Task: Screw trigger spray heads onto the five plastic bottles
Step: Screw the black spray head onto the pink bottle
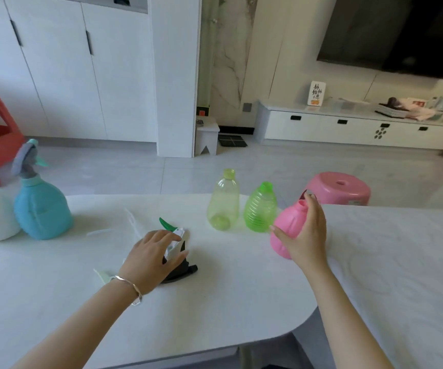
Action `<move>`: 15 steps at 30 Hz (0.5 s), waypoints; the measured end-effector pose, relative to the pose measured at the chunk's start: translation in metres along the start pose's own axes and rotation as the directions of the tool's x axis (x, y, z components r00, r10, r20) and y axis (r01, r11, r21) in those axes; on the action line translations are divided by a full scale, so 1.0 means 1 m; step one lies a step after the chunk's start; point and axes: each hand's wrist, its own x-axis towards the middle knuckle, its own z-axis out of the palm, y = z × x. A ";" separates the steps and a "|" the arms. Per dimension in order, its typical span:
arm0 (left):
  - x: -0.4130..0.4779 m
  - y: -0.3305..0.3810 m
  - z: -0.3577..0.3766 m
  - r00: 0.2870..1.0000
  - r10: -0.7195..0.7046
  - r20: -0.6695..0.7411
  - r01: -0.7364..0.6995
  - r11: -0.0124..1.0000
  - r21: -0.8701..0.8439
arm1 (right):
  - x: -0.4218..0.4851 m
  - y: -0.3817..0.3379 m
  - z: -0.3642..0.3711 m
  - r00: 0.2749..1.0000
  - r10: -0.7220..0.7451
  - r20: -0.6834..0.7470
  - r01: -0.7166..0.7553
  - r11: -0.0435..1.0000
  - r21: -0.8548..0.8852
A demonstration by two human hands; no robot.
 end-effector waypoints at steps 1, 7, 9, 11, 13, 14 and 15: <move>0.002 0.003 0.002 1.000 0.002 0.003 -0.002 1.000 -0.003 | 0.001 0.008 0.001 0.999 0.050 0.004 -0.051 0.997 0.052; 0.003 0.014 0.018 0.996 0.042 0.075 -0.040 0.999 -0.018 | 0.001 0.038 0.016 0.923 0.377 0.075 -0.382 0.884 0.270; 0.003 0.015 0.020 0.996 0.047 0.078 -0.045 0.999 -0.029 | 0.000 0.039 0.020 0.910 0.406 0.088 -0.412 0.856 0.312; 0.003 0.016 0.021 0.996 0.050 0.077 -0.047 0.998 -0.036 | -0.002 0.035 0.020 0.906 0.413 0.093 -0.419 0.842 0.339; 0.003 0.016 0.020 0.996 0.048 0.074 -0.045 0.998 -0.046 | -0.004 0.023 0.019 0.907 0.406 0.112 -0.418 0.838 0.352; 0.002 0.016 0.018 0.997 0.047 0.069 -0.043 0.998 -0.050 | -0.006 0.012 0.019 0.910 0.393 0.132 -0.414 0.833 0.367; 0.002 0.017 0.016 0.997 0.047 0.062 -0.043 0.997 -0.056 | -0.008 -0.001 0.019 0.916 0.369 0.155 -0.400 0.826 0.396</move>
